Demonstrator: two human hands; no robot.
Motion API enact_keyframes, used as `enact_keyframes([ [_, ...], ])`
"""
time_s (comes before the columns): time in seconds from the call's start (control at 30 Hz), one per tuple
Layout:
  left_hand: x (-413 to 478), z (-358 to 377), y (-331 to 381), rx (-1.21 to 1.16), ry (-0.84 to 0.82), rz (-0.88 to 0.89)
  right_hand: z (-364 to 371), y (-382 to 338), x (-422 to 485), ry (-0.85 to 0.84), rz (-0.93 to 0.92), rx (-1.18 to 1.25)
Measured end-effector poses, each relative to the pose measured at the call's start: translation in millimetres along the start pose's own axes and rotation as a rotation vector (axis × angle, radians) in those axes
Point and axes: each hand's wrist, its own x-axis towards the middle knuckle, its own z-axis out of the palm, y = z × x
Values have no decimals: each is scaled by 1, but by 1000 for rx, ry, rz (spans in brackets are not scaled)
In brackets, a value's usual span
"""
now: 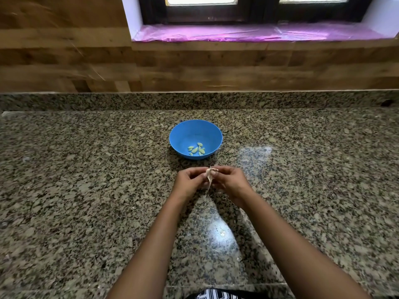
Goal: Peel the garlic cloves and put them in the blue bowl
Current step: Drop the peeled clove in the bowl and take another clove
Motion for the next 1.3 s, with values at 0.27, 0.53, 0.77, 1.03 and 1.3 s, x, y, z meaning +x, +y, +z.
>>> enact_keyframes([
  [0.27,-6,0,12,-106,-52,2,-12,-5,-3,-91,-22,159],
  [0.53,-10,8,10,-423,-126,-124,-11,-4,-7,14,-84,31],
  [0.77,-7,11,9,-474,-59,-95,-6,-7,-12,32,-201,-156],
  [1.03,-9,13,15,-461,-54,-51,-3,-3,-10,66,-347,-244],
  [1.3,-9,16,15,-421,-57,-55,-5,1,-5,84,-464,-474],
])
